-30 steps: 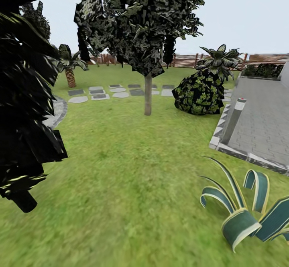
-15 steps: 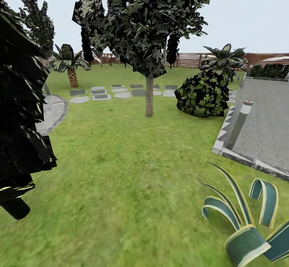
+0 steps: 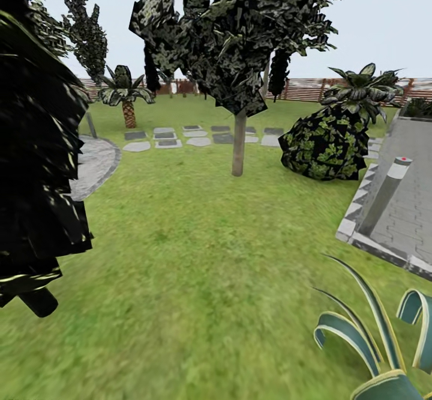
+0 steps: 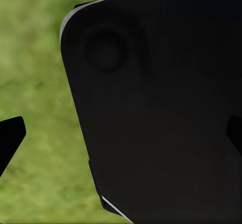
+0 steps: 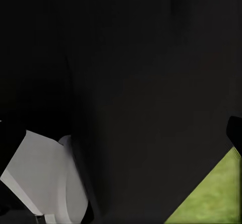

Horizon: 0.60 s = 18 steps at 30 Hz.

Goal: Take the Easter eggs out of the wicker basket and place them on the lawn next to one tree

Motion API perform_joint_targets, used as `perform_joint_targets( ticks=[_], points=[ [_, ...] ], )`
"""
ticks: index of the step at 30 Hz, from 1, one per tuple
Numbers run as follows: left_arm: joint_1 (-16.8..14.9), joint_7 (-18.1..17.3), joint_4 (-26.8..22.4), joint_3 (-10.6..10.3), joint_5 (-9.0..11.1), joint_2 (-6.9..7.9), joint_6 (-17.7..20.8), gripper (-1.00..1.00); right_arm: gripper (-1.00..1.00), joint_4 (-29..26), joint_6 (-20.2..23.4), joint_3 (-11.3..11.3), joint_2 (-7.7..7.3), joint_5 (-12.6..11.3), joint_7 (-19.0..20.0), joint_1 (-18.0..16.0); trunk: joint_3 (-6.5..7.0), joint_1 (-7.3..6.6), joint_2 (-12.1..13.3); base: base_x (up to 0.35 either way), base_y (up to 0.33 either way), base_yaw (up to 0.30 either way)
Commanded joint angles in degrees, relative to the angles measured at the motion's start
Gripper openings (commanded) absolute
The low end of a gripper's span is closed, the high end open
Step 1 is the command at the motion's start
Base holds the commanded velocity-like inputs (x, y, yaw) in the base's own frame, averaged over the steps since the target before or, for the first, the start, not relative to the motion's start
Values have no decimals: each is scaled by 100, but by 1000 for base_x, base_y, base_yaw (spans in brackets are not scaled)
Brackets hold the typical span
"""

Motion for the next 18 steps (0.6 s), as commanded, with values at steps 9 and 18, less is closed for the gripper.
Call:
perform_joint_targets(
  ticks=[9, 18],
  points=[
    [0, 0, 6, -22, -22, 2, -24, 100, 100, 11, -37, -35, 1, -22, -2, -3, -5, 1, -2, 195, -60, 62],
    [-1, 0, 7, -22, -22, 2, -24, 100, 100, 11, -38, -33, 1, -22, -2, -3, -5, 1, -2, 304, -29, 80]
  ],
)
